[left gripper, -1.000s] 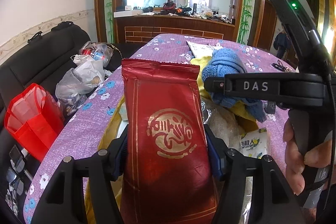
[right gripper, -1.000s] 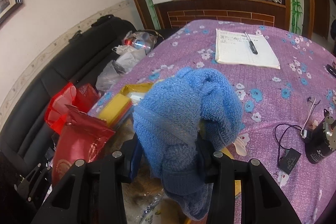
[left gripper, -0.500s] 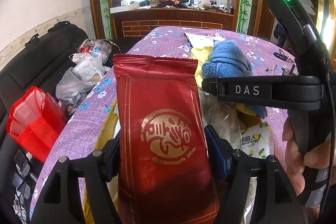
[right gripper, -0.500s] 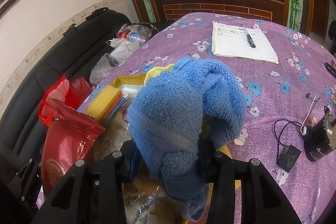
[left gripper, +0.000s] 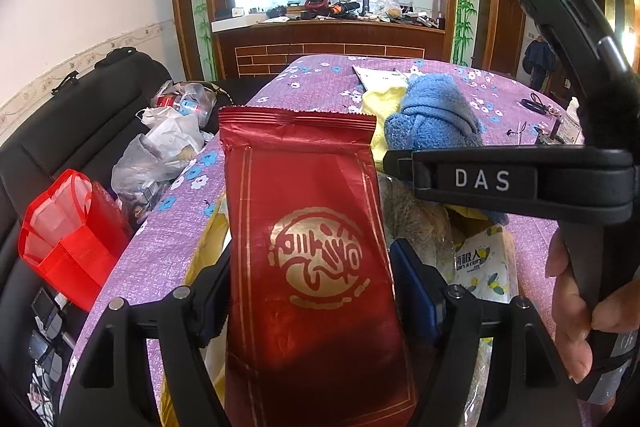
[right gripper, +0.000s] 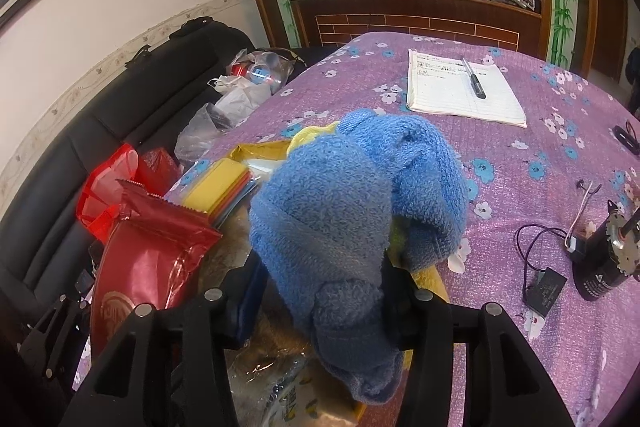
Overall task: Organize soft objects
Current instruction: 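Open both tools to release the packet and towel into the box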
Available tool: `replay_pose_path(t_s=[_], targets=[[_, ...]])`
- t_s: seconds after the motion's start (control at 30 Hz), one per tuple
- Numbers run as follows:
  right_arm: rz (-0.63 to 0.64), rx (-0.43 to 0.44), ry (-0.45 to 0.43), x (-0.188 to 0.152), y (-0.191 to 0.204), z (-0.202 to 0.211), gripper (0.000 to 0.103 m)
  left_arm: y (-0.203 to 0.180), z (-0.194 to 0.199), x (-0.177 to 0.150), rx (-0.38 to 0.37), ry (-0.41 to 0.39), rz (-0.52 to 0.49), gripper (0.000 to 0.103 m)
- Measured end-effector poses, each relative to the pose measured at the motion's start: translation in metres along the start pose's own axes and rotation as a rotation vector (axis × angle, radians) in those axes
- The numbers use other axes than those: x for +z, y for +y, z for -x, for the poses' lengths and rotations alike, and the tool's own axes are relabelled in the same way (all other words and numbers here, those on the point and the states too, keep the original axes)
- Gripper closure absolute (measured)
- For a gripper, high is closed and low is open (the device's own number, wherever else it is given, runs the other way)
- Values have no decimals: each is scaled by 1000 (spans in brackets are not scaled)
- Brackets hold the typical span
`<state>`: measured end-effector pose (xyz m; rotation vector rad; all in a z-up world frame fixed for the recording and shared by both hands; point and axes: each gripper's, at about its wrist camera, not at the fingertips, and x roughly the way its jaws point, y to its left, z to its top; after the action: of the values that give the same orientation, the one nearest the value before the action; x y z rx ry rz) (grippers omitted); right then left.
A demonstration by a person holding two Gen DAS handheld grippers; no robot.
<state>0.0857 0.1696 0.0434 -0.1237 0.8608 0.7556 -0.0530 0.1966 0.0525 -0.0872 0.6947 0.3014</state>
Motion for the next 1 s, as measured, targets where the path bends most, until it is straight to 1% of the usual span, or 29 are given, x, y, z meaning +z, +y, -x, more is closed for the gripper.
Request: replay_pose_path(t_s=[0.1,0.17,0.2,0.27,0.6,0.8,0.93,1.0], targets=[[2,5,-1,0,2,3,45,0,1,0,-1,1,-2,28],[7,8,-2,-1,5,6,43,0,1,0,0,0,-2,24],[9,10,-2,-2,6,7,41,0,1,0,0,-2,-2,23],[14,11,-5,-3,8,9,40,0,2,1,4,-7,-7,22],[27,23,-18,-9,15,23,36,-2,12,-1,6,-23,-17,20],[30,37,-37,-14,15,40,34,-5,22,-1,5,-39,-31,17],[27,49,-61,-18,16,55,28,-7,33,-3,3,-53,-34,16],[31,53,-72,-21,17,63,27,-7,40,-4,2,-63,-37,16]])
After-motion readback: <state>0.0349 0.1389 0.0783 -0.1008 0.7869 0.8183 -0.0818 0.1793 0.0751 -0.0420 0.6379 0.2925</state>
